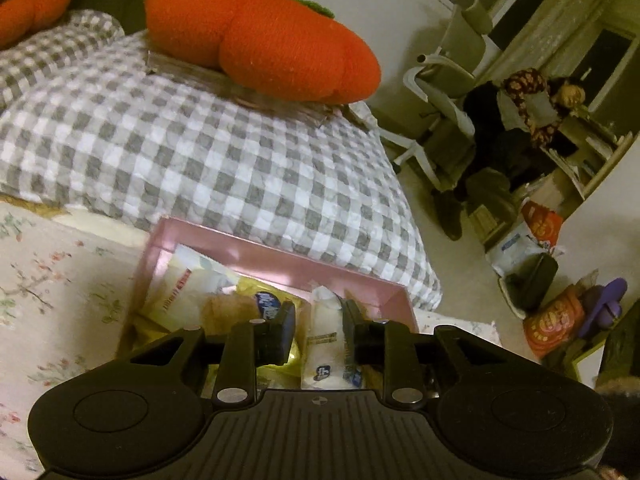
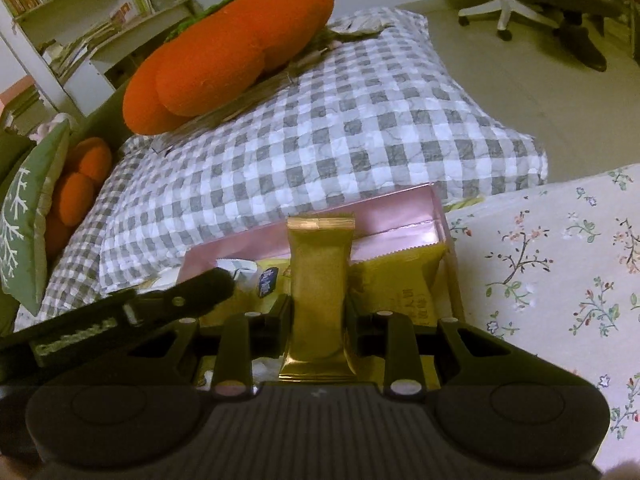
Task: Organize snacks
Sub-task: 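Drop the milk-bread stick into the box while the right gripper drops the gold wafer bar in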
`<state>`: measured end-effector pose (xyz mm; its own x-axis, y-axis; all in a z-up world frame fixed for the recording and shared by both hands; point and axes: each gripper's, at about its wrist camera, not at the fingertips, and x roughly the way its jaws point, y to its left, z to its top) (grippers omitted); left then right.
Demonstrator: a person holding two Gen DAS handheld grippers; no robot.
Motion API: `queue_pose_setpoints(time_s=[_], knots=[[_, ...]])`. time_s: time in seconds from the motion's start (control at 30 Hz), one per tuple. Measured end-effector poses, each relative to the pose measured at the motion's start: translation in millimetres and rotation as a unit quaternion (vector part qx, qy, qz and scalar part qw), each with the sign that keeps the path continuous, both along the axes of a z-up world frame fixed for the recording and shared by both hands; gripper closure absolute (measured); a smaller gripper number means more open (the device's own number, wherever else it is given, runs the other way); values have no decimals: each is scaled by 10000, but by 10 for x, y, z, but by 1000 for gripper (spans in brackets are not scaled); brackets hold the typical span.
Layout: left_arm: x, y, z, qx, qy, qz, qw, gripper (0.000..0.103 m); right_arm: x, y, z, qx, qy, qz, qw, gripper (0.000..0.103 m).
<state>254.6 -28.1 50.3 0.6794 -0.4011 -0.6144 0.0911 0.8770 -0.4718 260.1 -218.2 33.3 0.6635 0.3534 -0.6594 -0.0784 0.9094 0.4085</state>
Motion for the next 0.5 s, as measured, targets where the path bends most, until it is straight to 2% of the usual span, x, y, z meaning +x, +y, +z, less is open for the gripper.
queue_pose_setpoints(time_s=[0.07,0.2,0.33,0.5], knots=[[-46,47,56,131,-14,29,9999,77,-4,-33,18,59,13,-123,9999,74],[-210,134,129,393,1,41,9992,68,-117,-76,55,158,61,-167,9997,74],[-417,149,109,860,210,58,9961,58,-262,-121,89,107,173,-382,9991,74],[-656,138,106,1154,459,24,9923,52,-435,-136,162,84,241,-388,9989,74]])
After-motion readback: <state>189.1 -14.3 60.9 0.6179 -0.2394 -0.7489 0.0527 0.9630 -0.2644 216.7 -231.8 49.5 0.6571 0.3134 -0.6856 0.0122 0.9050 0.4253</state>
